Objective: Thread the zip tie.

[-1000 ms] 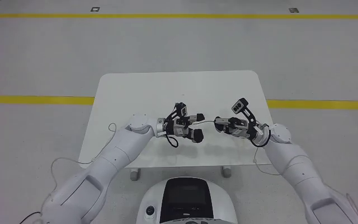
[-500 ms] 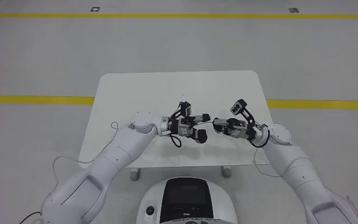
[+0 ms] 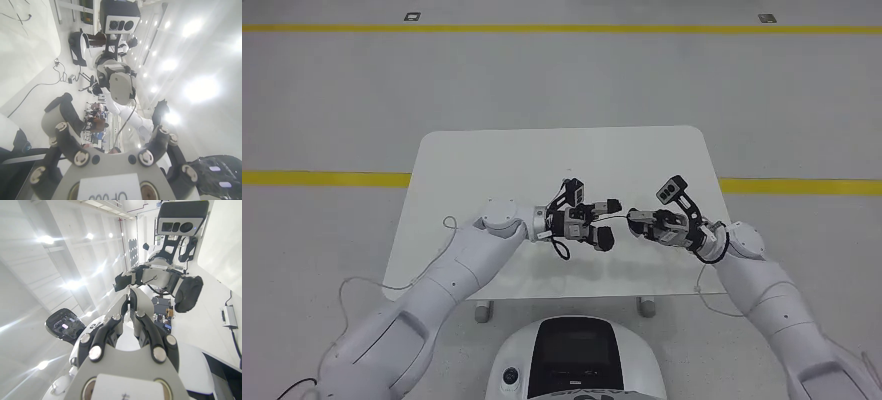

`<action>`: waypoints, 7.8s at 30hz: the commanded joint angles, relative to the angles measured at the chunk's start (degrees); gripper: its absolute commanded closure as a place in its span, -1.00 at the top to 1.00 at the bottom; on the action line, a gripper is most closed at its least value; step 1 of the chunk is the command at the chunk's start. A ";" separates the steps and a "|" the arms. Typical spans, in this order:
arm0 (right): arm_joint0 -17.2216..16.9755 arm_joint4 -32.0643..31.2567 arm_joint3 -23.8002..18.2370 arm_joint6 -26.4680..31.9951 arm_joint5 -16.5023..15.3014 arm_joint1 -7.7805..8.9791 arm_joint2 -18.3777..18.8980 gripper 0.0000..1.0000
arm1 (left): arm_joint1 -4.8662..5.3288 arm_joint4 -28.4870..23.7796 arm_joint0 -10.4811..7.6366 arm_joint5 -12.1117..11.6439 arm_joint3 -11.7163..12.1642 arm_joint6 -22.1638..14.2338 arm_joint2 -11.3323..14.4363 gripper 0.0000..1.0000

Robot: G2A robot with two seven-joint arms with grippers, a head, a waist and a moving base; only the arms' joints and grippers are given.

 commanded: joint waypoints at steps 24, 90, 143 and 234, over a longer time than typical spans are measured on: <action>-0.34 -3.43 -0.41 -3.27 0.41 -0.58 0.26 -1.00 | 1.08 3.47 2.67 1.61 -4.55 6.95 -1.66 1.00; -1.18 -13.18 -1.93 -6.92 5.49 -0.84 1.19 -1.00 | 3.45 8.36 5.13 2.20 -8.81 6.90 -3.90 -0.90; -1.62 -12.53 -1.21 -11.65 5.59 -1.33 2.87 1.00 | 5.54 32.81 7.62 -4.84 -15.71 20.81 -3.15 -1.00; -4.34 -100.26 -40.20 -9.21 28.41 5.46 4.76 1.00 | 6.70 30.44 11.26 -11.23 -17.55 22.35 -7.81 -1.00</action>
